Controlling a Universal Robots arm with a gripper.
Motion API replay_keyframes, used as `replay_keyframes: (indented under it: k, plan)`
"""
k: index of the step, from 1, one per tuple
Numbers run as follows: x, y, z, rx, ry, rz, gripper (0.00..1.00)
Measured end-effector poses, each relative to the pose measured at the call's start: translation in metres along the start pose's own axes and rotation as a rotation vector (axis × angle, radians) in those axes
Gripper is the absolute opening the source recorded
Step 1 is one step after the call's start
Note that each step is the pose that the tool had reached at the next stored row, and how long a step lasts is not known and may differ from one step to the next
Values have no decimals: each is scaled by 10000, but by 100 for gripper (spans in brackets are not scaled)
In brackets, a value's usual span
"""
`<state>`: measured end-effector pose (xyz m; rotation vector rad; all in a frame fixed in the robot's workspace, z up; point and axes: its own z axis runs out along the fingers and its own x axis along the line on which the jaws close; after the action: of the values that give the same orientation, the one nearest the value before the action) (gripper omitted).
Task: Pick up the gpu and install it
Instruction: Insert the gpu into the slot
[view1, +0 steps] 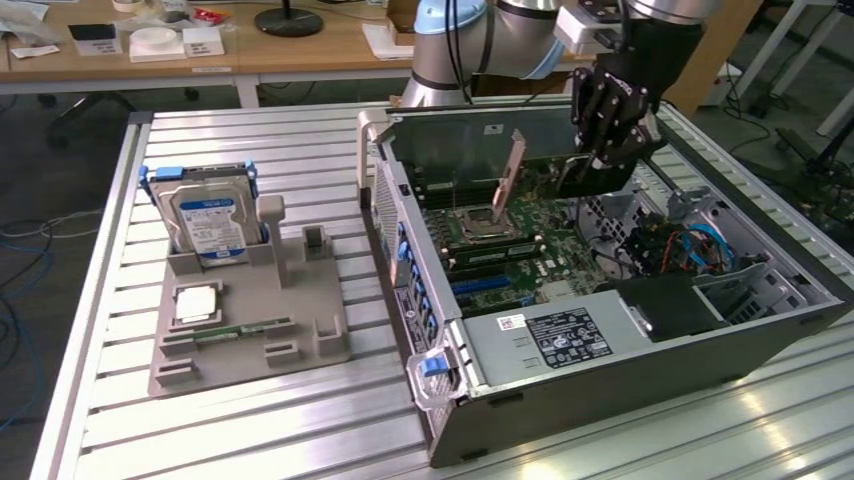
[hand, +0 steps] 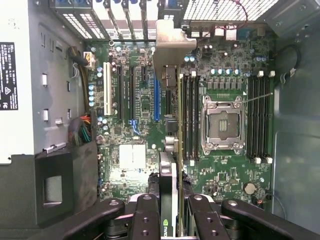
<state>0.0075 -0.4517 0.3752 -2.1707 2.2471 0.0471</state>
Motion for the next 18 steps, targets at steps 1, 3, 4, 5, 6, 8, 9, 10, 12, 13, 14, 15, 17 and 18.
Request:
replay_keyframes:
  k: [1, 3, 4, 5, 6, 8, 9, 10, 12, 13, 14, 15, 17, 18]
  plan:
    - [1, 11, 1, 0, -3, 0, 27]
    - [2, 33, 3, -1, -4, -1, 27]
    - [3, 42, 5, -1, -3, -1, 27]
    - [3, 47, 7, 0, -4, 0, 27]
    - [3, 53, 8, 0, -4, -1, 27]
    - [4, 90, 12, 0, -5, -1, 27]
    - [6, 121, 13, 0, -4, -2, 27]
    - [7, 152, 15, 0, -4, -2, 27]
    - [8, 199, 16, 0, -4, -1, 27]
    - [9, 212, 17, 0, -4, 1, 27]
    - [9, 222, 17, 0, -4, 0, 27]
    - [10, 234, 18, -1, -5, -1, 27]
    - [10, 257, 20, 0, -5, -1, 27]
    - [11, 273, 21, 0, -5, -2, 27]
